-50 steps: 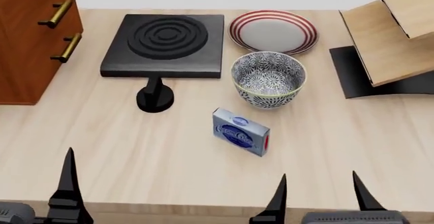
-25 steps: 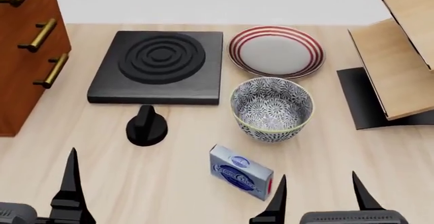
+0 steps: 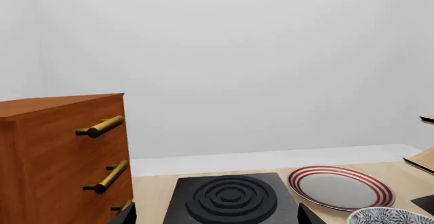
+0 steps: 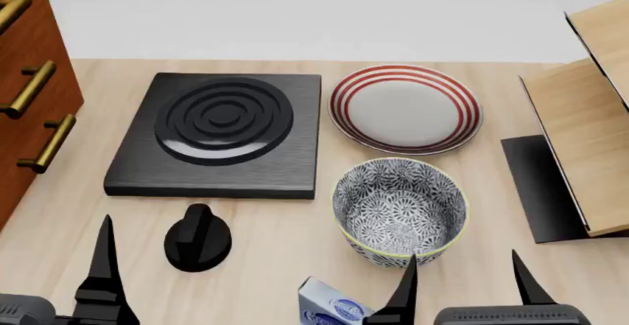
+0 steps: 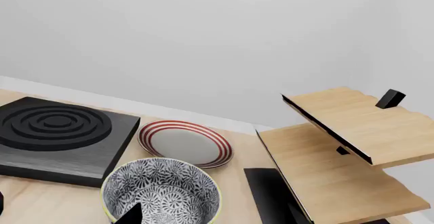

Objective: Pick up the cream cheese and put it in the bowl.

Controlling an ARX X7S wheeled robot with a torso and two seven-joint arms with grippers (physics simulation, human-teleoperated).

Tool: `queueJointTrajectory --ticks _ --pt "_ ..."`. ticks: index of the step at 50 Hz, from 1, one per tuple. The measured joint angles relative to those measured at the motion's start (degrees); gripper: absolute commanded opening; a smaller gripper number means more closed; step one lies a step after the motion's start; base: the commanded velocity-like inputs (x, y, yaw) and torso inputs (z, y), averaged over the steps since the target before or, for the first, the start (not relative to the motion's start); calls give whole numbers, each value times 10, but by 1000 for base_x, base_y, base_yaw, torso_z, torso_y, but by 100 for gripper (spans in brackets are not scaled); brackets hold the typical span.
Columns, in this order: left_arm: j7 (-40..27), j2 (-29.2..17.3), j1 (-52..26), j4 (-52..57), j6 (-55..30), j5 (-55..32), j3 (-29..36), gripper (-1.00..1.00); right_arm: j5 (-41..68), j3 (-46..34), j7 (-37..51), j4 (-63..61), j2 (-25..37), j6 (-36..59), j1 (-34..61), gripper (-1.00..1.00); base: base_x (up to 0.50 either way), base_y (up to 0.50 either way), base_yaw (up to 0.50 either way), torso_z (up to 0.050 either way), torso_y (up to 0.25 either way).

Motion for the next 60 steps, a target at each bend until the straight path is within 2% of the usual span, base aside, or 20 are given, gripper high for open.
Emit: queueJointTrajectory --ticks 44,60 --pt "-20 -18 -1 -3 7 -16 12 100 15 -9 19 2 14 1 1 100 331 0 0 0 0" --pt "-28 -24 -2 -1 6 -21 16 100 18 -12 27 2 18 7 2 100 118 0 0 0 0"
